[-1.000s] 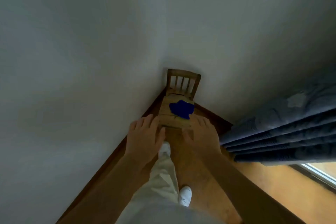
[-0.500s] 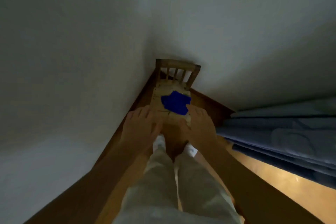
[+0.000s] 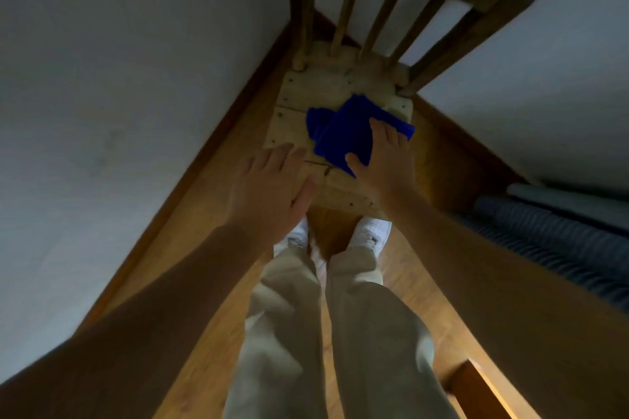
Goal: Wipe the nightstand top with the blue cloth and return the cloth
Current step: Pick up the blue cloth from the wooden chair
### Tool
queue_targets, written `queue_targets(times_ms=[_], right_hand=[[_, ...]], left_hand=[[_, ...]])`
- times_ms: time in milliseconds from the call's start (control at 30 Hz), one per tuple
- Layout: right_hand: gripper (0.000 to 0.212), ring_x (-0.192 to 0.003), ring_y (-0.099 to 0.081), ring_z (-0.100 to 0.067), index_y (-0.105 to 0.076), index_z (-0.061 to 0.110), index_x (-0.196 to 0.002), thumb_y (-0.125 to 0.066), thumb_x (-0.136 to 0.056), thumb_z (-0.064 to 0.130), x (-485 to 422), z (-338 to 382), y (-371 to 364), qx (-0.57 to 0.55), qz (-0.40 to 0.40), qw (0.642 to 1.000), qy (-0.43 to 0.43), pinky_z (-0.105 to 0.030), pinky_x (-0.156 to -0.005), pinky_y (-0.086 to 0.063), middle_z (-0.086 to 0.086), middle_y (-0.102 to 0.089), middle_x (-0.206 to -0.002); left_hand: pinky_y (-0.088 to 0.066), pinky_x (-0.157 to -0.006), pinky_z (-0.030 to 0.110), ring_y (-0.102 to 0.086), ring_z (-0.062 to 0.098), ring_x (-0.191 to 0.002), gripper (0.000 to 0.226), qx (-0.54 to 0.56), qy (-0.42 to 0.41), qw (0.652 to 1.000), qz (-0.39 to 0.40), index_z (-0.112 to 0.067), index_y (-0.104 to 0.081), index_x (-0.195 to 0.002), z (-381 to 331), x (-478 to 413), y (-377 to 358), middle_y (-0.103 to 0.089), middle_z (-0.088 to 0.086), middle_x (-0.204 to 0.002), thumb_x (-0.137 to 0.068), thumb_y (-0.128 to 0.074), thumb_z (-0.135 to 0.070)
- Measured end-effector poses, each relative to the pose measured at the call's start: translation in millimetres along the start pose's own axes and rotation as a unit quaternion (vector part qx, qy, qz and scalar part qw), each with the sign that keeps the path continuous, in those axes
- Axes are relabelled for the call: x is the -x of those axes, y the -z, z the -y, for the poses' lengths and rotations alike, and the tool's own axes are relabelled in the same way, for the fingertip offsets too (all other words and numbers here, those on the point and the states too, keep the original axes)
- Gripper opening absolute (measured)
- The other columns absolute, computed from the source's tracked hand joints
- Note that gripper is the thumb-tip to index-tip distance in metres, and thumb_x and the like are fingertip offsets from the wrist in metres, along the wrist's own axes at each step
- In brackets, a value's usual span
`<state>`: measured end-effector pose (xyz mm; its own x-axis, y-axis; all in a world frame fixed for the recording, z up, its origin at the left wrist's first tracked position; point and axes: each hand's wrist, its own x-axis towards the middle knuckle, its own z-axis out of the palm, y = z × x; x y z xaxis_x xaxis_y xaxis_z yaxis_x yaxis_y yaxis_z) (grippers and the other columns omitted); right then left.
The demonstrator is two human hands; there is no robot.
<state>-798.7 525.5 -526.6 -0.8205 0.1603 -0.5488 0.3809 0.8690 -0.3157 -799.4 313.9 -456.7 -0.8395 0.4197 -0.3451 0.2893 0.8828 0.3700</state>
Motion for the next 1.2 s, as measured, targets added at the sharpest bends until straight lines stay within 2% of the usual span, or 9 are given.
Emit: queue_targets(times_ms=[100,267,467,633,700,833,967,1100,1200], right_hand=[[0.075,-0.136,-0.043,-0.035,-0.044,0.014,-0.146,-0.068,-0.085,0.050,-12,-21,-29,0.042,-0.023,0.999,0.011,-0.051,-0.109,-0.036,-0.013,-0.046,-0.151],[0.070,-0.120,-0.056,-0.033,-0.058,0.012,-0.132,-0.071,-0.076,0.052,-11,-47,-50,-0.008,-0.121,0.991,0.062,-0.048,-0.097,-0.047,-0.011,-0.060,-0.133],[0.060,-0.105,-0.062,-0.032,-0.061,0.011,-0.125,-0.078,-0.076,0.041,-5,-52,-47,-0.047,-0.099,0.991,0.073,-0.042,-0.083,-0.050,-0.010,-0.067,-0.117],[0.045,-0.093,-0.058,-0.011,-0.061,0.013,-0.122,-0.076,-0.083,0.030,10,-39,-26,-0.161,-0.031,0.987,0.006,-0.012,-0.067,-0.038,0.001,-0.067,-0.110],[0.043,-0.087,-0.055,-0.006,-0.062,0.015,-0.121,-0.075,-0.083,0.029,29,-33,-8,-0.209,-0.015,0.978,-0.004,-0.009,-0.064,-0.036,0.006,-0.065,-0.103],[0.038,-0.084,-0.064,-0.010,-0.063,0.018,-0.114,-0.071,-0.079,0.032,82,-16,63,-0.284,-0.012,0.959,-0.005,-0.022,-0.068,-0.050,0.006,-0.067,-0.096],[0.040,-0.085,-0.060,-0.003,-0.063,0.014,-0.121,-0.076,-0.083,0.016,147,-1,177,-0.289,-0.059,0.955,-0.015,-0.005,-0.070,-0.042,0.009,-0.059,-0.099],[0.046,-0.103,-0.062,-0.014,-0.060,0.019,-0.128,-0.076,-0.085,0.023,218,14,300,-0.308,-0.122,0.944,0.003,-0.028,-0.087,-0.053,0.003,-0.066,-0.118],[0.041,-0.098,-0.061,-0.009,-0.061,0.020,-0.125,-0.076,-0.087,0.025,273,26,383,-0.310,-0.195,0.930,0.017,-0.021,-0.083,-0.051,0.008,-0.065,-0.113]], left_hand=[[-0.047,-0.094,0.049,-0.056,0.036,-0.119,0.054,0.021,-0.016,1.000,0.017,-0.009,-0.053,-0.135,7,-27,-33,-0.058,0.017,-0.136,-0.098,-0.036,-0.043],[-0.045,-0.099,0.050,-0.052,0.035,-0.128,0.062,0.025,-0.060,0.995,0.073,-0.008,-0.052,-0.140,9,-59,-72,-0.052,0.016,-0.145,-0.097,-0.031,-0.048],[-0.044,-0.099,0.049,-0.047,0.034,-0.132,0.066,0.018,-0.059,0.992,0.110,-0.009,-0.046,-0.145,5,-65,-84,-0.047,0.015,-0.149,-0.096,-0.029,-0.051],[-0.045,-0.100,0.051,-0.046,0.034,-0.133,0.066,0.001,-0.062,0.986,0.153,-0.010,-0.043,-0.146,-7,-50,-52,-0.045,0.016,-0.152,-0.097,-0.030,-0.051],[-0.045,-0.101,0.051,-0.047,0.032,-0.133,0.070,-0.006,-0.059,0.984,0.165,-0.010,-0.042,-0.147,-19,-41,-26,-0.045,0.015,-0.152,-0.095,-0.024,-0.053],[-0.047,-0.100,0.046,-0.049,0.029,-0.131,0.071,-0.002,-0.087,0.982,0.167,-0.010,-0.043,-0.146,-60,-16,53,-0.048,0.013,-0.149,-0.096,-0.024,-0.055],[-0.042,-0.109,0.043,-0.045,0.025,-0.137,0.072,0.007,-0.155,0.975,0.159,-0.012,-0.039,-0.150,-122,15,157,-0.046,0.010,-0.152,-0.097,-0.024,-0.059],[-0.041,-0.107,0.040,-0.046,0.024,-0.134,0.067,-0.004,-0.223,0.970,0.093,-0.013,-0.041,-0.149,-190,40,266,-0.046,0.008,-0.152,-0.099,-0.028,-0.055],[-0.042,-0.109,0.043,-0.048,0.024,-0.134,0.059,0.008,-0.271,0.962,0.020,-0.011,-0.046,-0.146,-242,54,336,-0.050,0.009,-0.148,-0.101,-0.035,-0.048]])
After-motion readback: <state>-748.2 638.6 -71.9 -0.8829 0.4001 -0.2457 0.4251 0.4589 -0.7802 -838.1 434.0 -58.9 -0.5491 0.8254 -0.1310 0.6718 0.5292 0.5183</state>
